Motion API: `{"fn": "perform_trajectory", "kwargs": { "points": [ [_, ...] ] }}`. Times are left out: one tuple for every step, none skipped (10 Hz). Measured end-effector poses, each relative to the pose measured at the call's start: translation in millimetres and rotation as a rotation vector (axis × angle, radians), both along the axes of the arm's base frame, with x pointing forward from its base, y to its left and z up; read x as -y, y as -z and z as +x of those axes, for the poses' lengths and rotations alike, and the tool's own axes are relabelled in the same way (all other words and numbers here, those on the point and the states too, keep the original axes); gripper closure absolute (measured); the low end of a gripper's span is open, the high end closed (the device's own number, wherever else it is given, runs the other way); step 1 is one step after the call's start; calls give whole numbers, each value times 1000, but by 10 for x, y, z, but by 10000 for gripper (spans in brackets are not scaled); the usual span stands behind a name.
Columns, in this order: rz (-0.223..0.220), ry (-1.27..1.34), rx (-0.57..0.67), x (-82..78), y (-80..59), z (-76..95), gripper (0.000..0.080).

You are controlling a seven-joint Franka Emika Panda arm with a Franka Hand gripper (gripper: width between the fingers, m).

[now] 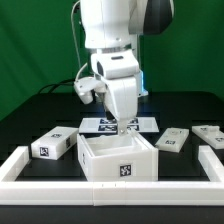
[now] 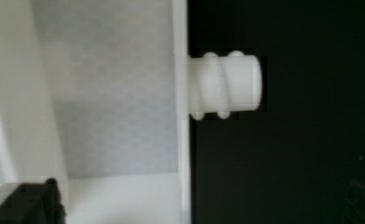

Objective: Assemble cabinet

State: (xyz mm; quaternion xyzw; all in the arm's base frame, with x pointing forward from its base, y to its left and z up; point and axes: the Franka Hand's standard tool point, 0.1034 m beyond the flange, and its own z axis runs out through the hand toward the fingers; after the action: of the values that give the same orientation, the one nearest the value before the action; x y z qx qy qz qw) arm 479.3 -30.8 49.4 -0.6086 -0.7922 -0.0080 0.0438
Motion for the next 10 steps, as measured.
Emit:
{"fn": "perform_trajectory", "kwargs": {
  "points": [
    [3,4,-10,-8,64,-13,2],
    [6,7,-20,-19,126,-36,2],
    [7,14,-27,-27,161,-48,2],
    [7,22,-30,-30,180,-44,2],
    [8,27,-34,-31,204,-40,146],
    [10,27,-38,-32,235,-44,146],
    [12,28,-44,-34,272,-45,315],
    [13,28,-49,-37,307,-45,453],
    [13,29,-49,-31,310,-41,600],
    [13,31,-47,-24,304,-35,600]
  ]
}}
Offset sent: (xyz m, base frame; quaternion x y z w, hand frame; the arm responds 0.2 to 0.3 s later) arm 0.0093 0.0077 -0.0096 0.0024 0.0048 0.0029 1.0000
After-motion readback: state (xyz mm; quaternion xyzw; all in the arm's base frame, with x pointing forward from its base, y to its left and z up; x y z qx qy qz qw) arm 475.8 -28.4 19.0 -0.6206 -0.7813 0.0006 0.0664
